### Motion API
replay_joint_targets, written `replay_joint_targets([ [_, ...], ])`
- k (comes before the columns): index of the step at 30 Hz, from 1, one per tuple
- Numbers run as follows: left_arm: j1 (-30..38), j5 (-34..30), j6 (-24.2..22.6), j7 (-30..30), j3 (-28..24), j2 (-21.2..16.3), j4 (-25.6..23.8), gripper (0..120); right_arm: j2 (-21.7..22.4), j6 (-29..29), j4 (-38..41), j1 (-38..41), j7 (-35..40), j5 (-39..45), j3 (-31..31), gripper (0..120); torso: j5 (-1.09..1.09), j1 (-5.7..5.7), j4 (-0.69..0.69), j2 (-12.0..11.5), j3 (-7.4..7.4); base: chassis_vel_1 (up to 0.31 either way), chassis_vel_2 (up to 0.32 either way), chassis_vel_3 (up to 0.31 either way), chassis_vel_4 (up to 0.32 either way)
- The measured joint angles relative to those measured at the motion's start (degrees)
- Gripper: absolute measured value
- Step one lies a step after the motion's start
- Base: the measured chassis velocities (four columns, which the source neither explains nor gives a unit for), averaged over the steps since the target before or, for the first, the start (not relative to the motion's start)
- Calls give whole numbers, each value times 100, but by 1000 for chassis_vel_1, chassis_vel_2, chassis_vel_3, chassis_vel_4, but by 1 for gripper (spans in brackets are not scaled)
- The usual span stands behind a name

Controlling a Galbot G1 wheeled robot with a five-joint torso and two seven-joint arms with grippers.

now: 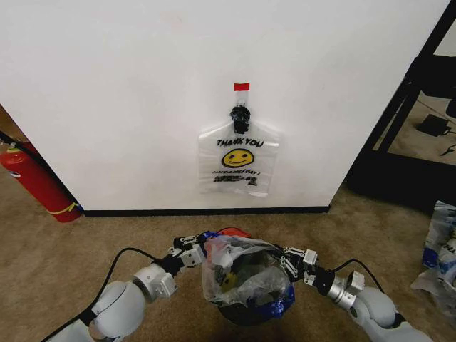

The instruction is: Pick up the garbage bag from the wall and place it over the trash bin.

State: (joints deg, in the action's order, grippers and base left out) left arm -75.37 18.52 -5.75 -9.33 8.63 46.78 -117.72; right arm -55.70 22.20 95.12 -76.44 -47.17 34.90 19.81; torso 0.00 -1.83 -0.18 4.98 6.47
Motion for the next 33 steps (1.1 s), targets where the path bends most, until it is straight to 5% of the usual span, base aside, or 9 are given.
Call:
replay_joint_targets([
  [11,-19,80,178,73,19,70,79,0,-88,-60,92,-35,543,774,-171,1,1,0,0,0,0,0,0,0,0],
  [19,3,-33,673,221,59,123,115,26,-216,-14,-9,-77,1067,785,-289,1,0,0,0,0,0,0,0,0,0],
  [33,177,-173,1180,288,213,146,805,81,-709,45,73,-266,3508,939,-621,1,-1,0,0,0,0,0,0,0,0],
])
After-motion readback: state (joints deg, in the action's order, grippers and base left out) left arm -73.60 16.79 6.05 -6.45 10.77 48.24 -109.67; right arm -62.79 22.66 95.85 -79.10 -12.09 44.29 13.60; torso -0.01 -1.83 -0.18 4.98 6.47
